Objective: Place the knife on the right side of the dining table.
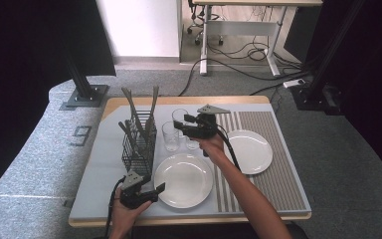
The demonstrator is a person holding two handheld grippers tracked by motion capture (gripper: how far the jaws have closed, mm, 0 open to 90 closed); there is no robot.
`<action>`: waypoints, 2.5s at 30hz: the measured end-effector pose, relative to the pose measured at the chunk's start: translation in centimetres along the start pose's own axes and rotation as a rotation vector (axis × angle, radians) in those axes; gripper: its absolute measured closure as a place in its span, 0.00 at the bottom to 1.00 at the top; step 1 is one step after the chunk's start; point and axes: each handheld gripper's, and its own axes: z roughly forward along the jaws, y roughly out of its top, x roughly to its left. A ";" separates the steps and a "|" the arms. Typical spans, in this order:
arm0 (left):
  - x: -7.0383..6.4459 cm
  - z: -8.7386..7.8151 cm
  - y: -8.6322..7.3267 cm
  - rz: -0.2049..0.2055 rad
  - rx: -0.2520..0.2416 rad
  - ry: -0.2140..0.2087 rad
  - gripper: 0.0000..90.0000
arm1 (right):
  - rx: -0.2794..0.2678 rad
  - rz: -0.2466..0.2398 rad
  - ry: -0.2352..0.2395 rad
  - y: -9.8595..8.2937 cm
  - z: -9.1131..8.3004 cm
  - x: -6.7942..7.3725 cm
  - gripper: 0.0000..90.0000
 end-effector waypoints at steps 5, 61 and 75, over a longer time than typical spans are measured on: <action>0.0 0.0 0.0 0.001 0.000 -0.001 0.34 | -0.001 0.000 0.000 0.0 0.2 -0.1 0.45; -0.1 0.2 0.0 -0.004 0.003 -0.011 0.34 | 0.008 -0.003 0.000 1.6 3.3 0.5 0.46; 0.0 0.2 -0.1 -0.004 0.004 -0.013 0.34 | 0.012 0.000 0.014 1.7 4.7 0.7 0.46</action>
